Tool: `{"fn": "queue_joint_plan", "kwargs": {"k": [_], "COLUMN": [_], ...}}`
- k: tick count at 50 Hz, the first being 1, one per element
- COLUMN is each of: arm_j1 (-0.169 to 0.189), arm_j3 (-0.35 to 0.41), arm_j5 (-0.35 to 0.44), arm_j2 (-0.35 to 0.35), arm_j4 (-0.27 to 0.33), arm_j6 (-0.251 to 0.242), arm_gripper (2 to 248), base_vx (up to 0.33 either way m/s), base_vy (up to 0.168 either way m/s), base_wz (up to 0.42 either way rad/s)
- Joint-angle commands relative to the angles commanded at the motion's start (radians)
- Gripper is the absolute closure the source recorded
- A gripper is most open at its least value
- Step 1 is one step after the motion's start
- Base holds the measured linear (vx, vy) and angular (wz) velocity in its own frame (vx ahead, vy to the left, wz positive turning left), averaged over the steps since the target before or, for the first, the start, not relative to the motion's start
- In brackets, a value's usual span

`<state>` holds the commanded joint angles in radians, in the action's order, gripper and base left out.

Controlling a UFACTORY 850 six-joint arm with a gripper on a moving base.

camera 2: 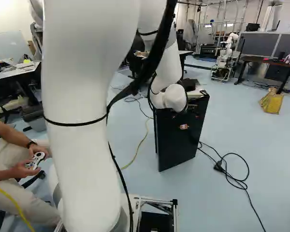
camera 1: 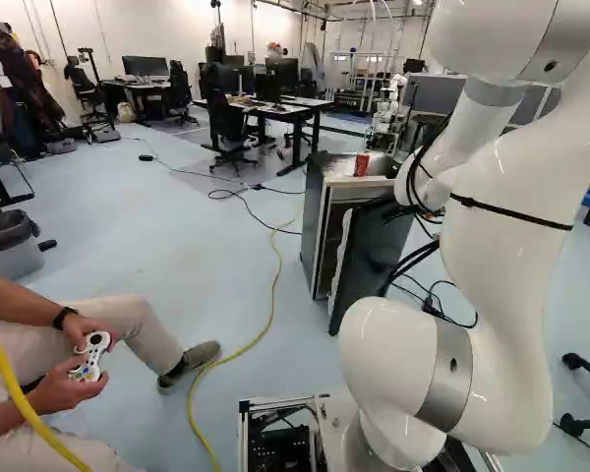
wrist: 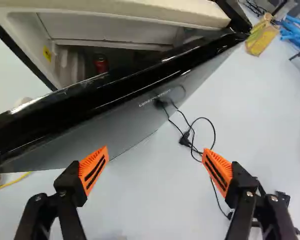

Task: Grab a drink from the fridge

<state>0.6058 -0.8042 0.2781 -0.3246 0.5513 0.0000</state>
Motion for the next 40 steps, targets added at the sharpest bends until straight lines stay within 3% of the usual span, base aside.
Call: {"fn": "queue_joint_plan", "kwargs": {"k": [40], "arm_j1": [-0.024], "arm_j3": [-0.007], "arm_j5": [0.014], "arm_j2": [-0.012], "arm_j4": [0.023], "arm_j6": [0.000], "arm_gripper": [3], "base_vx": [0.000], "base_vy": [0.000], "base_wz": [0.000]}}
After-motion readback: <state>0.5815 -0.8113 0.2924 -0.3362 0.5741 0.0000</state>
